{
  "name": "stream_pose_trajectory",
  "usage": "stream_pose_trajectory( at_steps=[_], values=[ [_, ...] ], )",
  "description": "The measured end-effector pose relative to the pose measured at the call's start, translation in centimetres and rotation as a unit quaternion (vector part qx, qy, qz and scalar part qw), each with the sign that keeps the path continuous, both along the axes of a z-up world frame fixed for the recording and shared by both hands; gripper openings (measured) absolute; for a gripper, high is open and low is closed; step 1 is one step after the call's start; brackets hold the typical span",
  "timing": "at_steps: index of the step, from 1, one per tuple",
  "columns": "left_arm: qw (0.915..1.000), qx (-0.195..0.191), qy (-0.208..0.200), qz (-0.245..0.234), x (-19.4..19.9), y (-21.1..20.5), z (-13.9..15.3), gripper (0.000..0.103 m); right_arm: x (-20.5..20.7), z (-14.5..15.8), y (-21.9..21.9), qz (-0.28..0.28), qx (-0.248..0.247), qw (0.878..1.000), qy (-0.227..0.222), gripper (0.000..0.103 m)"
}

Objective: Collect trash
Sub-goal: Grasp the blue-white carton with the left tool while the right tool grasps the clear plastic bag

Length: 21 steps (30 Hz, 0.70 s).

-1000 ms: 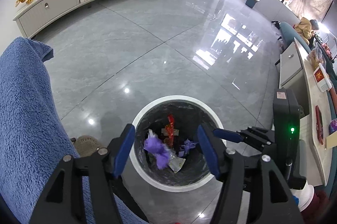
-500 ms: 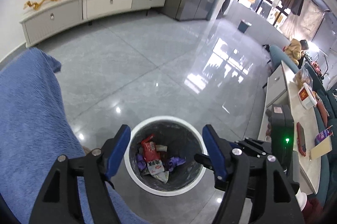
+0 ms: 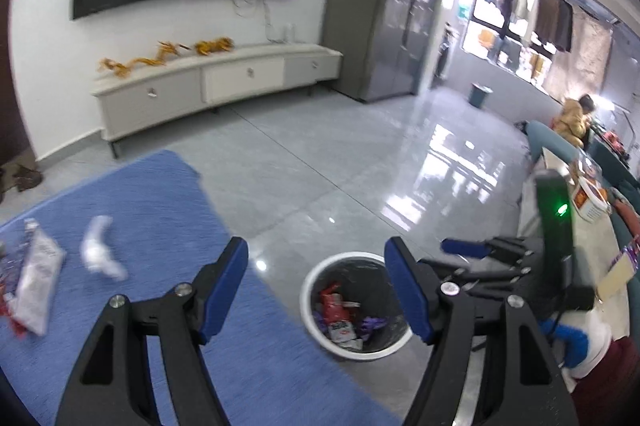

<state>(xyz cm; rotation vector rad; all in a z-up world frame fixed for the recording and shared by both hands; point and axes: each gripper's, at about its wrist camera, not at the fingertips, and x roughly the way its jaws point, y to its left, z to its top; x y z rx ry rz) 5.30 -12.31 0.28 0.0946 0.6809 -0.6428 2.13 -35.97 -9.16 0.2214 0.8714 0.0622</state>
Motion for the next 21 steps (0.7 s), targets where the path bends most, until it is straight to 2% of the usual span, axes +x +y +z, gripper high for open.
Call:
stream_pose_trajectory(
  at_steps=[4,7,11,16,21],
  values=[
    [0.9989,0.007,-0.025,0.039,-2.1,5.4,1.6,0.069,-0.2,4.2,3.1,0.029,-0.016,0.999,-0.036,0.056],
    [0.9971,0.007,-0.030,0.069,-3.0,9.8,1.9,0.069,-0.2,7.8,6.4,0.054,-0.030,0.996,-0.065,0.055],
    [0.9933,0.009,-0.028,0.112,-3.2,15.5,1.4,0.069,0.3,10.8,11.1,0.092,-0.036,0.991,-0.090,0.055],
    [0.9856,0.017,-0.014,0.167,-1.2,22.8,0.1,0.069,2.5,11.5,16.3,0.139,-0.035,0.985,-0.094,0.055],
    [0.9789,0.019,0.016,0.203,3.5,27.5,-1.7,0.069,7.4,9.2,21.6,0.191,-0.029,0.979,-0.067,0.055]
  ],
)
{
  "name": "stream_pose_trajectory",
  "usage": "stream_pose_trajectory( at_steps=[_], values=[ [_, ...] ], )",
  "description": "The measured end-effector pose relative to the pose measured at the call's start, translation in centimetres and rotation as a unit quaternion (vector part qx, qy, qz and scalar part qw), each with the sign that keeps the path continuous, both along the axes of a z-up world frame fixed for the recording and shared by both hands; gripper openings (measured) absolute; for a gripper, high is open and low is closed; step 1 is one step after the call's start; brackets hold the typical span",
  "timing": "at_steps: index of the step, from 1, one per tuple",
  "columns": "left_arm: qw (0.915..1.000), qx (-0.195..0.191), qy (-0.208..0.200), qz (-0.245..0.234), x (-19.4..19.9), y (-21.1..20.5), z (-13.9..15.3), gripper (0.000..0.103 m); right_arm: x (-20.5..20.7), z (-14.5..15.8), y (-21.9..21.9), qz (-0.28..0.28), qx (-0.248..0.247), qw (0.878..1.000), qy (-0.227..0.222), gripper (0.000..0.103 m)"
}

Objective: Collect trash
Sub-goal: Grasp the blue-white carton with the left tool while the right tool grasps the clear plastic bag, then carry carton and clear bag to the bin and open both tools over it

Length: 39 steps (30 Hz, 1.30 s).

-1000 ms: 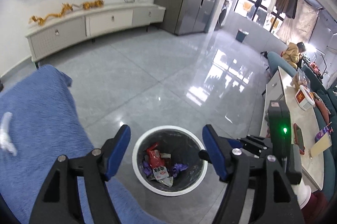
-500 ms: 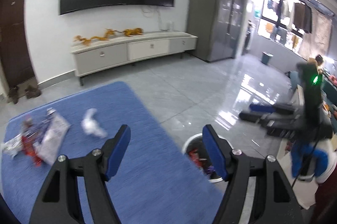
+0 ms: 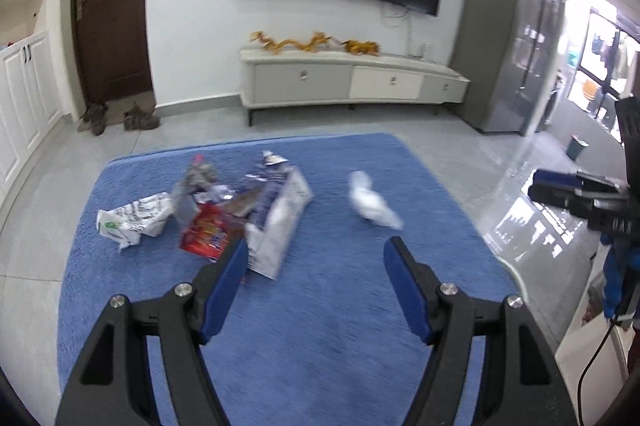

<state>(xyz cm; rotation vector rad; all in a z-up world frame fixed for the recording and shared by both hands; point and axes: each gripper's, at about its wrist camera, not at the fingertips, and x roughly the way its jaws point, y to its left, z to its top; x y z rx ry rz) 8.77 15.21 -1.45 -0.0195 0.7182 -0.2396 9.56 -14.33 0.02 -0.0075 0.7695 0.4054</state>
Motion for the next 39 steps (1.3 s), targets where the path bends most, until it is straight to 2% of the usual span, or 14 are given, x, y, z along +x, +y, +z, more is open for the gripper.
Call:
stream_pose_trajectory(
  at_steps=[3,7,13,15,17,18,19,21,22,23,31,39],
  values=[
    [0.9997,0.005,0.022,-0.007,3.2,0.6,-1.4,0.068,2.7,-1.7,2.8,0.027,-0.005,0.999,0.019,0.055],
    [0.9982,0.028,0.051,-0.014,7.7,-0.3,-4.0,0.061,6.6,-5.0,5.4,0.052,-0.002,0.998,0.047,0.055],
    [0.9945,0.064,0.082,-0.012,11.6,-1.5,-6.8,0.055,11.3,-9.2,8.2,0.072,0.005,0.994,0.082,0.055],
    [0.9926,0.074,0.097,-0.009,12.4,-1.8,-7.8,0.047,12.4,-10.3,8.9,0.075,0.003,0.993,0.088,0.055],
    [0.9903,0.076,0.116,-0.008,13.0,-1.9,-9.0,0.040,13.4,-11.2,9.4,0.073,0.009,0.993,0.096,0.052],
    [0.9896,0.081,0.119,-0.008,13.1,-2.1,-9.4,0.038,13.7,-11.4,9.4,0.071,0.010,0.993,0.098,0.045],
    [0.9892,0.084,0.119,-0.012,13.2,-2.3,-9.6,0.036,13.9,-11.7,9.4,0.070,0.014,0.992,0.100,0.034],
    [0.9892,0.089,0.116,-0.015,13.2,-2.7,-9.7,0.031,14.3,-12.0,9.3,0.068,0.021,0.992,0.105,0.031],
    [0.9892,0.087,0.116,-0.019,13.2,-2.8,-9.8,0.025,14.3,-12.2,9.1,0.069,0.024,0.992,0.105,0.030],
    [0.9893,0.084,0.117,-0.023,13.3,-3.0,-9.8,0.014,14.3,-12.3,9.0,0.070,0.027,0.992,0.106,0.030],
    [0.9905,0.083,0.102,-0.040,10.2,-4.9,-8.9,0.012,11.9,-10.6,7.4,0.066,0.043,0.993,0.085,0.027],
    [0.9946,0.055,0.070,-0.053,2.6,-6.6,-5.7,0.012,6.6,-7.1,3.6,0.048,0.055,0.996,0.049,0.027]
  ],
)
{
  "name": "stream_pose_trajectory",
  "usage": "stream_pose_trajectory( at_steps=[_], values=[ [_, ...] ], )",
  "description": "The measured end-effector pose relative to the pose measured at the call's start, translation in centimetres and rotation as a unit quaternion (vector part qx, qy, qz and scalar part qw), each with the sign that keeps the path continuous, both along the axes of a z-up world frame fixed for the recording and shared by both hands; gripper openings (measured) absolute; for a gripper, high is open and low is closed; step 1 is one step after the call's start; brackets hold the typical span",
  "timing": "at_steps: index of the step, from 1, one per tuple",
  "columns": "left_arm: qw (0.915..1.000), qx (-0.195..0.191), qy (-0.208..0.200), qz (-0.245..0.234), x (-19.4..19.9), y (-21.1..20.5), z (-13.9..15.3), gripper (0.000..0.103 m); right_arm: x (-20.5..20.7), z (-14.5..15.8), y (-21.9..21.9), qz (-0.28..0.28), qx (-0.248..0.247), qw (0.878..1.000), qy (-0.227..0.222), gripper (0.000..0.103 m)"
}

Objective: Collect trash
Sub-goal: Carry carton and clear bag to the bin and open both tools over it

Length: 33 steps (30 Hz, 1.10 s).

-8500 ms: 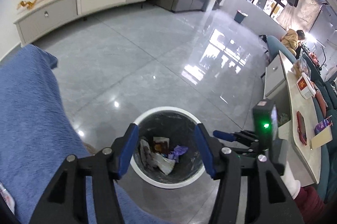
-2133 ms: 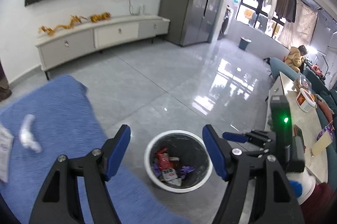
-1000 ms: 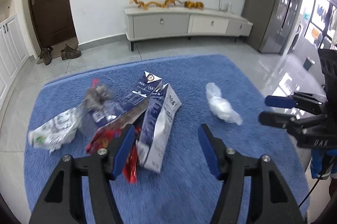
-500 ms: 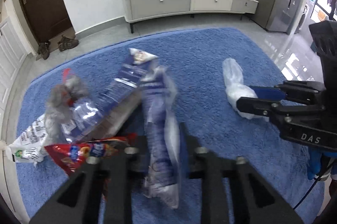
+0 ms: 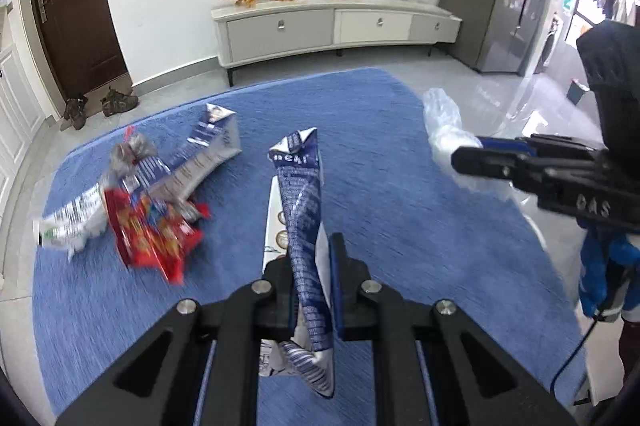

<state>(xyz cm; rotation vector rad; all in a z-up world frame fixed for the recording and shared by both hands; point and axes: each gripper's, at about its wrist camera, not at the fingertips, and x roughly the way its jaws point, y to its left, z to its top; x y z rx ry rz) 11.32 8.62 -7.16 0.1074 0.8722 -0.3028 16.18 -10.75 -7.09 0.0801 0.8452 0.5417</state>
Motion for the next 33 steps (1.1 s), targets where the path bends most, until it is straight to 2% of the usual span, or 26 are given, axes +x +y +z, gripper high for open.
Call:
stream_pose_trajectory(
  at_steps=[7,12,18,22,27,33],
  values=[
    [0.9992,-0.020,-0.020,-0.028,-6.7,-2.7,1.6,0.012,-7.3,1.9,-6.3,-0.055,-0.013,0.998,-0.021,0.027],
    [0.9982,-0.018,-0.040,-0.042,-9.4,-4.3,3.3,0.012,-12.2,2.5,-11.5,-0.105,-0.020,0.994,-0.030,0.027],
    [0.9953,-0.021,-0.059,-0.074,-10.2,-7.9,5.7,0.012,-15.7,3.2,-17.7,-0.167,-0.019,0.985,-0.039,0.027],
    [0.9921,-0.016,-0.056,-0.111,-9.3,-12.7,6.3,0.012,-16.6,2.8,-21.2,-0.196,-0.021,0.980,-0.038,0.027],
    [0.9866,-0.002,-0.031,-0.160,-6.9,-20.2,5.3,0.012,-16.0,-0.5,-25.8,-0.228,-0.017,0.973,-0.008,0.028],
    [0.9777,0.019,0.022,-0.208,-3.9,-29.1,1.7,0.012,-14.1,-6.5,-29.5,-0.251,-0.003,0.967,0.050,0.028]
  ],
)
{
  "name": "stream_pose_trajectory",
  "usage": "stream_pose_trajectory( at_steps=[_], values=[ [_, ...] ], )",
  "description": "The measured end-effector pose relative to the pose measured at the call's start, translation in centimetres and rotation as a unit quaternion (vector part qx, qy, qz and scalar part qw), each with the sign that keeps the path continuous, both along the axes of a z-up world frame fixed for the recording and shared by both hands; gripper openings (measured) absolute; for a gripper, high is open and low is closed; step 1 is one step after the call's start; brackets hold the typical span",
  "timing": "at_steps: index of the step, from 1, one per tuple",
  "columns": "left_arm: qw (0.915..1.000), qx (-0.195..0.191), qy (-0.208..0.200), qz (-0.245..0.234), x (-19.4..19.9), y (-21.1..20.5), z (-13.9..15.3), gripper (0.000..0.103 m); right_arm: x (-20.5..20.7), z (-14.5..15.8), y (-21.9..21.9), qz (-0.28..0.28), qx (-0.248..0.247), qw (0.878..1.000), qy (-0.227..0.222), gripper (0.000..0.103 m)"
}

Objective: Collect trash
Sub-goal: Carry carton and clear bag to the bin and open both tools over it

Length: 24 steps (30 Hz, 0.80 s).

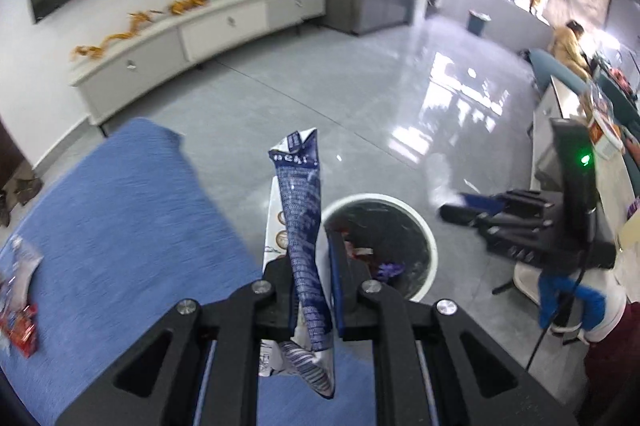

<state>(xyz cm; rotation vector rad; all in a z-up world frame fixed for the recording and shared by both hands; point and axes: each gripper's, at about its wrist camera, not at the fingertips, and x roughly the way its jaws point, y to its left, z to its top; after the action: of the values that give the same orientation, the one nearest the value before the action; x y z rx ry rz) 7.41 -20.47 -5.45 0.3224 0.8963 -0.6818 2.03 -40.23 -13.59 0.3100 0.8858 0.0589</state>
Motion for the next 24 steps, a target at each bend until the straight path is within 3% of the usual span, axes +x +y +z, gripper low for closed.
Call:
stream_pose_trajectory(
  at_steps=[6,11,13,14,15,16,24],
  values=[
    [0.9985,0.033,0.036,-0.026,2.0,-6.5,-4.3,0.013,2.0,-6.0,-1.9,-0.011,0.031,0.998,0.051,0.029],
    [0.9972,0.037,0.056,-0.033,3.4,-9.6,-7.0,0.014,3.3,-9.4,-2.9,-0.019,0.043,0.996,0.082,0.032],
    [0.9971,0.039,0.060,-0.026,3.9,-10.5,-7.9,0.021,3.4,-10.3,-3.1,-0.021,0.041,0.995,0.090,0.034],
    [0.9968,0.038,0.066,-0.025,4.2,-10.8,-8.4,0.033,3.7,-10.8,-3.3,-0.025,0.040,0.994,0.094,0.036],
    [0.9968,0.037,0.068,-0.024,4.1,-11.1,-8.6,0.043,3.9,-11.2,-3.6,-0.027,0.040,0.994,0.097,0.040],
    [0.9969,0.034,0.068,-0.022,4.2,-11.2,-8.8,0.045,3.9,-11.6,-3.8,-0.030,0.039,0.994,0.100,0.040],
    [0.9987,-0.015,0.046,-0.015,3.7,-8.4,-6.4,0.045,3.1,-11.3,-4.4,-0.040,0.040,0.993,0.099,0.044]
  ],
)
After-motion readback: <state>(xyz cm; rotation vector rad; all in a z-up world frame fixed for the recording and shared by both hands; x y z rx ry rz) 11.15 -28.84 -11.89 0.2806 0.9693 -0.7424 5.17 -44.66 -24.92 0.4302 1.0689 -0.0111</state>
